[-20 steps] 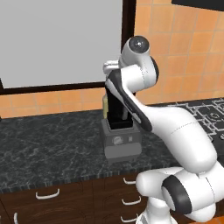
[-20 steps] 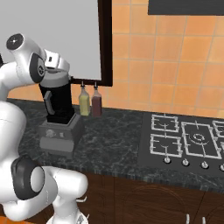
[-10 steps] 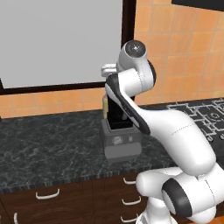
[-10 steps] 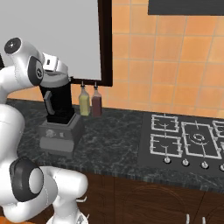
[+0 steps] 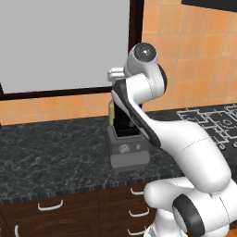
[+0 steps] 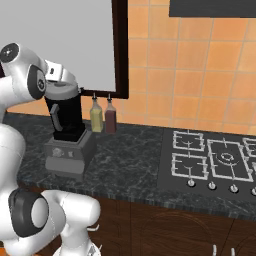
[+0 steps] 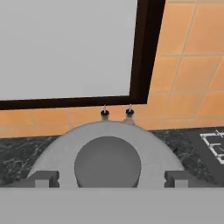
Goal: Close the lid blender by securely placing the lid on top.
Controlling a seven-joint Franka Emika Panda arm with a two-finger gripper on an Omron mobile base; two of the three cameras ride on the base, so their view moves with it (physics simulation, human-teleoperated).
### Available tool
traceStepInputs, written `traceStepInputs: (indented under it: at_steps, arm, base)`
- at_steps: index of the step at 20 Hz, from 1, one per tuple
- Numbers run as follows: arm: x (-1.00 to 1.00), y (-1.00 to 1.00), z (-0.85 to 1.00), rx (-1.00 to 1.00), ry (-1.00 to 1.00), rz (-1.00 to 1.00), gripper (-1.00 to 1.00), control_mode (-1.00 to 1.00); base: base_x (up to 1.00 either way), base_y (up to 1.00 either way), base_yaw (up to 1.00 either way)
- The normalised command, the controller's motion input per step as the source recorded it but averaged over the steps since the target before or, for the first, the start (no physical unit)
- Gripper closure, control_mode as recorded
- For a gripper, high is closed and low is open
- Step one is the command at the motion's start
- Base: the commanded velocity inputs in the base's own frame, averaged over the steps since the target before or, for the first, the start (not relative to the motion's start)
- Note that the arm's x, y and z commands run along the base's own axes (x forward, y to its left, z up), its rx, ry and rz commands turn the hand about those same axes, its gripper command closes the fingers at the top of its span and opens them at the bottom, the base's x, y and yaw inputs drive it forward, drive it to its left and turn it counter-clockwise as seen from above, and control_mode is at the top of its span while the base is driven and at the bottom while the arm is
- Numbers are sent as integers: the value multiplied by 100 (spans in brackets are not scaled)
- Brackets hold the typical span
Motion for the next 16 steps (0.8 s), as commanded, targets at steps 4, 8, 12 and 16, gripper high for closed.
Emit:
traceStepInputs:
  at_steps: [4, 8, 12, 16]
  arm:
    - [-41, -1, 32, 0, -12, 0, -100, -100]
    - [-70, -28, 25, 1, -14, -1, -100, -100]
    - [-94, -100, 3, 16, -13, -9, -100, -100]
    - [-76, -98, 0, 15, -7, -16, -100, -100]
  base:
    - [0, 0, 0]
    - [0, 0, 0]
    - [0, 0, 0]
    - [0, 0, 0]
